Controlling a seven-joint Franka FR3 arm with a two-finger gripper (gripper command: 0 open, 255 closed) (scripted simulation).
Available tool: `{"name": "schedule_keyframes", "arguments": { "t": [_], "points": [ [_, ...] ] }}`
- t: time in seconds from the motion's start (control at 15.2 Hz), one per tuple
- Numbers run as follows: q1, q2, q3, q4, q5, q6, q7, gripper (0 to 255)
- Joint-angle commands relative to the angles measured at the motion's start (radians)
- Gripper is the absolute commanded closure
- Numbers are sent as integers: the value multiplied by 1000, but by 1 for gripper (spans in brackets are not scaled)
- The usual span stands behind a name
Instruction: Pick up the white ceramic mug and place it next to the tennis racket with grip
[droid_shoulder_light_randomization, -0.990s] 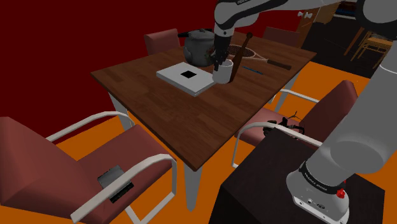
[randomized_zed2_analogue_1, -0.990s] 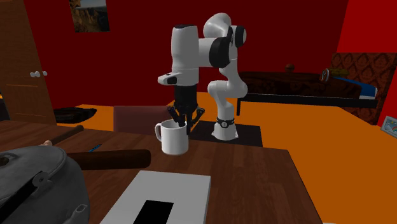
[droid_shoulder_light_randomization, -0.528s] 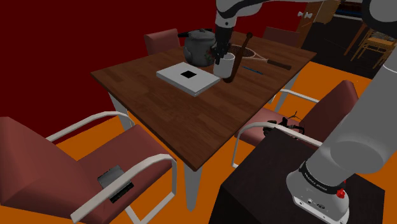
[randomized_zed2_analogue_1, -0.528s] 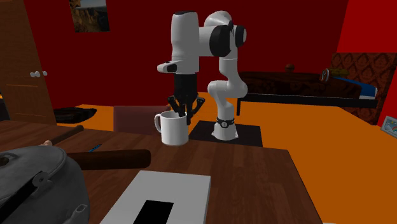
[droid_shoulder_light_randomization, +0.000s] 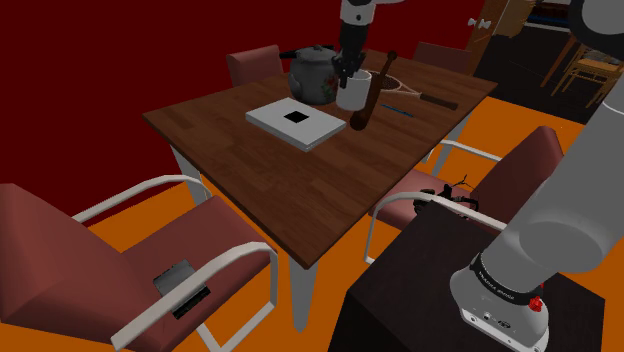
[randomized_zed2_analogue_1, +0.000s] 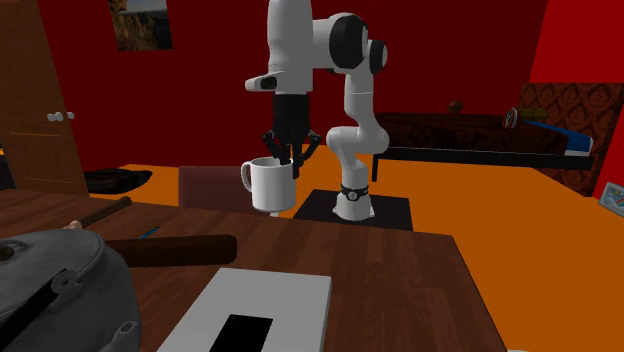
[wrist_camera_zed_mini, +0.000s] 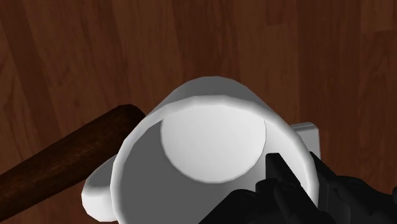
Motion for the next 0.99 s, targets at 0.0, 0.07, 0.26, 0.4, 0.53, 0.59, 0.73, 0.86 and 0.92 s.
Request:
{"name": "schedule_keyframes", "arguments": {
  "t": [0.0,0.07,0.26,0.4,0.53,0.59,0.73,0.86,0.92],
  "points": [
    [0,-4,0,21,0,-25,-1,255],
    [-13,3,-11,25,2,-22,-24,255],
    [-51,28,-40,43,11,-16,-93,255],
    [-77,50,-59,61,19,-13,-139,255],
    [-104,76,-77,85,28,-13,-185,255],
    [-117,90,-86,99,33,-13,-208,255],
    [-146,122,-102,131,43,-16,-253,255],
    [-174,157,-117,169,56,-21,-297,255],
    [-190,177,-124,191,62,-24,-319,255]
  ]
}}
